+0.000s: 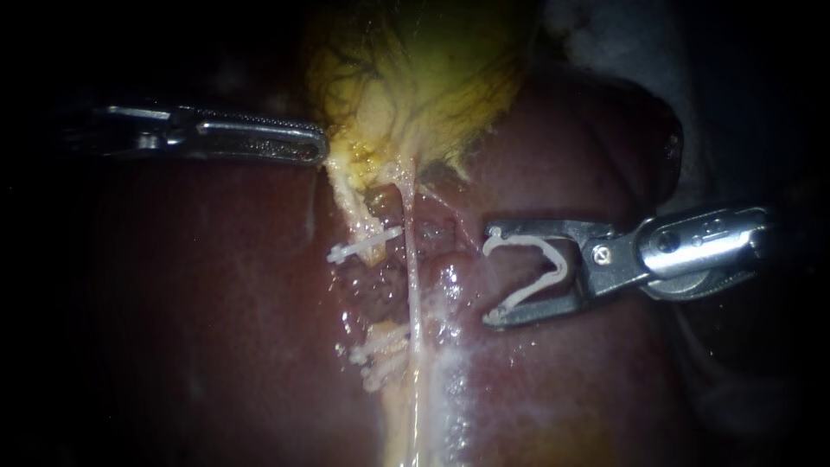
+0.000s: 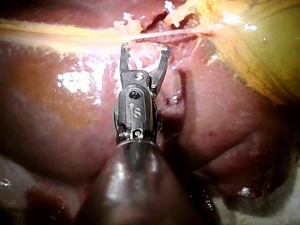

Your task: Clipping first clip right tube

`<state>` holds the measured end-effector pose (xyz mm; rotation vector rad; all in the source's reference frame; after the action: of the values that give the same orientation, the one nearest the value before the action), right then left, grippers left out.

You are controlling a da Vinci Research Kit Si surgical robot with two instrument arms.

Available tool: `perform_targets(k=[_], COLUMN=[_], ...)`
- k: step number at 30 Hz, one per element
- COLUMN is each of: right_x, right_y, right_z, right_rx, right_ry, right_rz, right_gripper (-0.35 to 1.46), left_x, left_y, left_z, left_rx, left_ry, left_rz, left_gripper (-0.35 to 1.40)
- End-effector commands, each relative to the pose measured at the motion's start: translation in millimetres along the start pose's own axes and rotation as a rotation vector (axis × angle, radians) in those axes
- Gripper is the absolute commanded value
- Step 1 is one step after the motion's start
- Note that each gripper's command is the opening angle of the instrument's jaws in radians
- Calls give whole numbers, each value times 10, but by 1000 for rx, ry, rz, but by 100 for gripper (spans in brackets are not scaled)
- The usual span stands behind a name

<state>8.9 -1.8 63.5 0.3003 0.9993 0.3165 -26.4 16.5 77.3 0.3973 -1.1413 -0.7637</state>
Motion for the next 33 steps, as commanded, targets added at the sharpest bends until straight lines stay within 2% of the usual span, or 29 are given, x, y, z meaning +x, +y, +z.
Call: perform_targets(k=[1, 7, 13, 17, 22, 29, 33], right_x=[0, 0, 0, 1, -1, -13, -22], right_y=[0, 0, -1, 0, 2, -2, -3], right_z=[0, 0, 0, 6, 23, 51, 67], right_rx=[0, 0, 0, 8, 66, 173, 209], right_ry=[0, 0, 0, 0, 2, -9, -23], right_rz=[0, 0, -1, 1, -5, 83, 125], right_gripper=[60, 60, 60, 60, 60, 59, 58], left_x=[-2, -22, -49, -49, -48, -47, -46], left_y=[-1, -7, -13, -13, -13, -13, -12], left_z=[-3, -23, -46, -49, -48, -48, -47], left_rx=[1, 10, -6, -9, -9, -9, -9], left_ry=[0, 7, -18, -21, -21, -21, -21], left_rz=[-1, -13, -17, -17, -17, -17, -16], left_gripper=[-35, -35, -35, -35, -35, -35, -35])
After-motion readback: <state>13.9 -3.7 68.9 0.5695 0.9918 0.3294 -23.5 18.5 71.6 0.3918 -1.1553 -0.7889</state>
